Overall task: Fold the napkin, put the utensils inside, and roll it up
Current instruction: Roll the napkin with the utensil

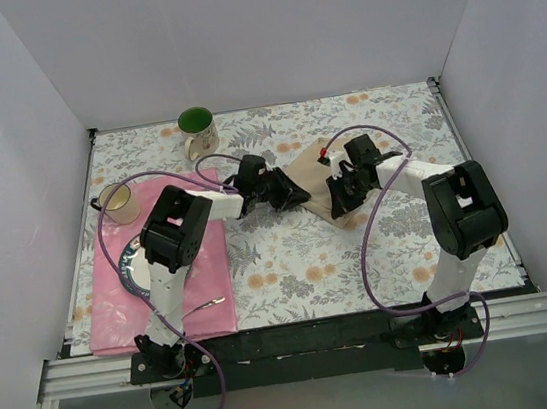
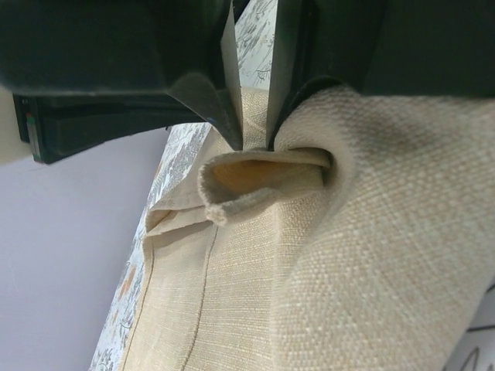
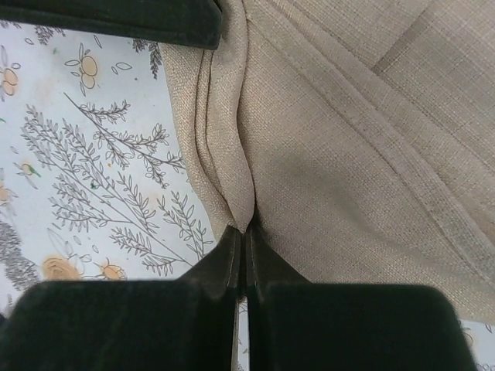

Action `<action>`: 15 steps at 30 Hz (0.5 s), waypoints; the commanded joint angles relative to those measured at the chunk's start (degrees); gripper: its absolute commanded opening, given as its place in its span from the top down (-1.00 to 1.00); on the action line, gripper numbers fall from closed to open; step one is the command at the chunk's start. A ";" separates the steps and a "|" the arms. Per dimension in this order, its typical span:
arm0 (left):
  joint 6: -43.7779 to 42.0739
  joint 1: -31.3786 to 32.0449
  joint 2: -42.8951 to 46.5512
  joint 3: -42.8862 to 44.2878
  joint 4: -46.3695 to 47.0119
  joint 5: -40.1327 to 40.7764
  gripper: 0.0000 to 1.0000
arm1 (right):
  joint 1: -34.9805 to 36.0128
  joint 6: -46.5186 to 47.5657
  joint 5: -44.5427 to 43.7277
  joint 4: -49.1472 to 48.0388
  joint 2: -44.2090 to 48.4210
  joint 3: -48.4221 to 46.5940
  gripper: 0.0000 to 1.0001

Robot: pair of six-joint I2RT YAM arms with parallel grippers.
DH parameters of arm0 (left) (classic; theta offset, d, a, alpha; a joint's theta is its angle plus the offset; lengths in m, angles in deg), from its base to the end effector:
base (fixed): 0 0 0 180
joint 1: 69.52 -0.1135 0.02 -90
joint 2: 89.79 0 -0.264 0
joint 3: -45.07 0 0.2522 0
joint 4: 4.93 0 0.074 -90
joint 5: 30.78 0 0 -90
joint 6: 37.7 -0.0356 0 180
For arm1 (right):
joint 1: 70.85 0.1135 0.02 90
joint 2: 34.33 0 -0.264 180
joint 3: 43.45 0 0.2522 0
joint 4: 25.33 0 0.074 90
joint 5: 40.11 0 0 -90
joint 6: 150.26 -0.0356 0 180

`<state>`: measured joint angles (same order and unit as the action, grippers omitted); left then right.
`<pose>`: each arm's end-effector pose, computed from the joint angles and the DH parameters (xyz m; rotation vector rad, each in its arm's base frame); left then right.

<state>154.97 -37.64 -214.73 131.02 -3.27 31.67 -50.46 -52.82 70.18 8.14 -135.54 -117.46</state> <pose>0.3744 -0.2523 0.1072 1.2886 -2.3756 1.4790 0.3221 0.1329 0.1636 -0.7498 2.5157 0.5436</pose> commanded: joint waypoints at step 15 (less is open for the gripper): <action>-5.64 -0.41 8.40 -1.34 -1.36 -1.89 0.12 | -6.49 -4.19 8.18 4.47 -12.52 -3.82 0.97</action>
<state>152.11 -37.68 -212.42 130.36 -3.54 30.95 -56.37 -57.76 83.69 12.27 -143.23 -122.38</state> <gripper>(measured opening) 0.419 0.036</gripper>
